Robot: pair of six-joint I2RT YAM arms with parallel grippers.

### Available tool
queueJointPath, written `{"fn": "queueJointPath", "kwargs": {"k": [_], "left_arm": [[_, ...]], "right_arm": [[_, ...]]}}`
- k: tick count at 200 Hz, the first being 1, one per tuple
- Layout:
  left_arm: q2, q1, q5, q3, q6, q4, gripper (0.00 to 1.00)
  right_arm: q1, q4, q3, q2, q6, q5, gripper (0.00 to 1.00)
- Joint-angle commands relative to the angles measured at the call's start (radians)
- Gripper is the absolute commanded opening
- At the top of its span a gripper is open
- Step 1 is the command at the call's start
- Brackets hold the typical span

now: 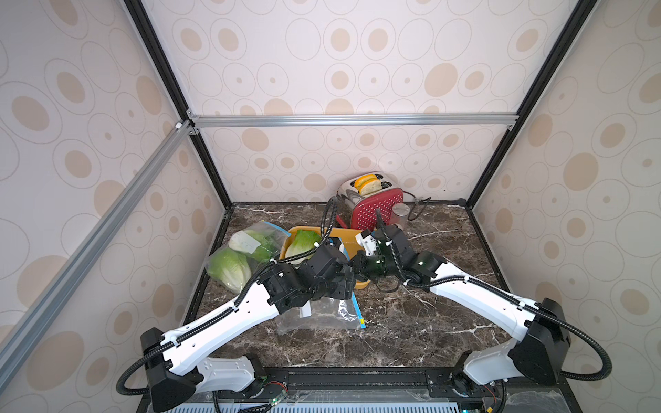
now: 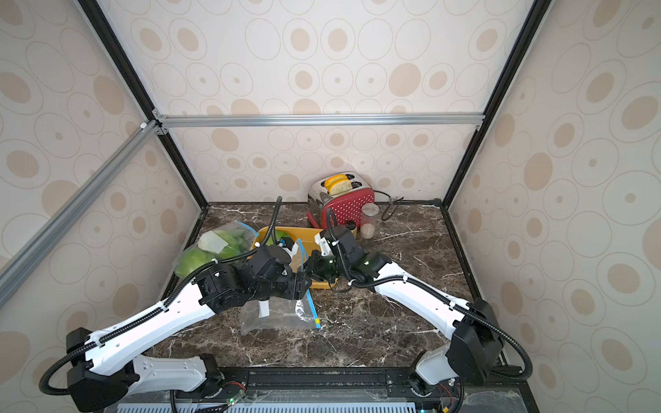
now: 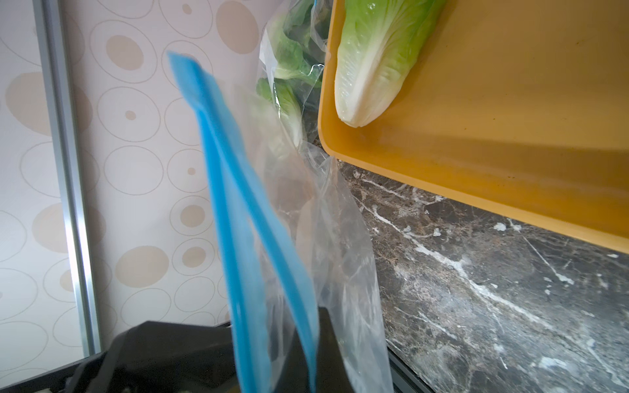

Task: Put the chinese cabbages into a zipper bag and zip it
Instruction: Open the zipper of the food storage bag at the center of the board.

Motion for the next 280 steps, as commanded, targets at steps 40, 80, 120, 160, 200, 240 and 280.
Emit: {"fn": "queueJointPath", "kwargs": {"k": [40,80,120,160,200,240,280], "left_arm": [[-0.036,0.0,-0.178,0.033,-0.024,-0.137,0.61],[-0.089,0.012,-0.199,0.016,-0.033,-0.145,0.55],[-0.072,0.025,-0.252,0.051,-0.033,-0.217,0.54],[-0.063,0.037,-0.232,0.058,-0.008,-0.172,0.55],[-0.023,0.042,-0.275,0.103,0.022,-0.212,0.25],[-0.096,0.06,-0.316,0.092,0.027,-0.222,0.08],[-0.159,0.09,-0.333,0.094,0.049,-0.237,0.01]], "right_arm": [[0.009,-0.042,-0.003,-0.06,0.015,0.029,0.0],[0.017,-0.071,-0.012,-0.068,-0.013,0.073,0.0],[0.035,-0.139,0.036,-0.046,-0.072,0.107,0.0],[0.058,-0.116,0.041,-0.025,-0.099,0.112,0.0],[0.075,-0.181,0.085,0.003,-0.156,0.15,0.0],[0.076,-0.25,0.08,-0.005,-0.198,0.211,0.0],[0.073,-0.332,0.088,0.017,-0.246,0.259,0.0]]}}
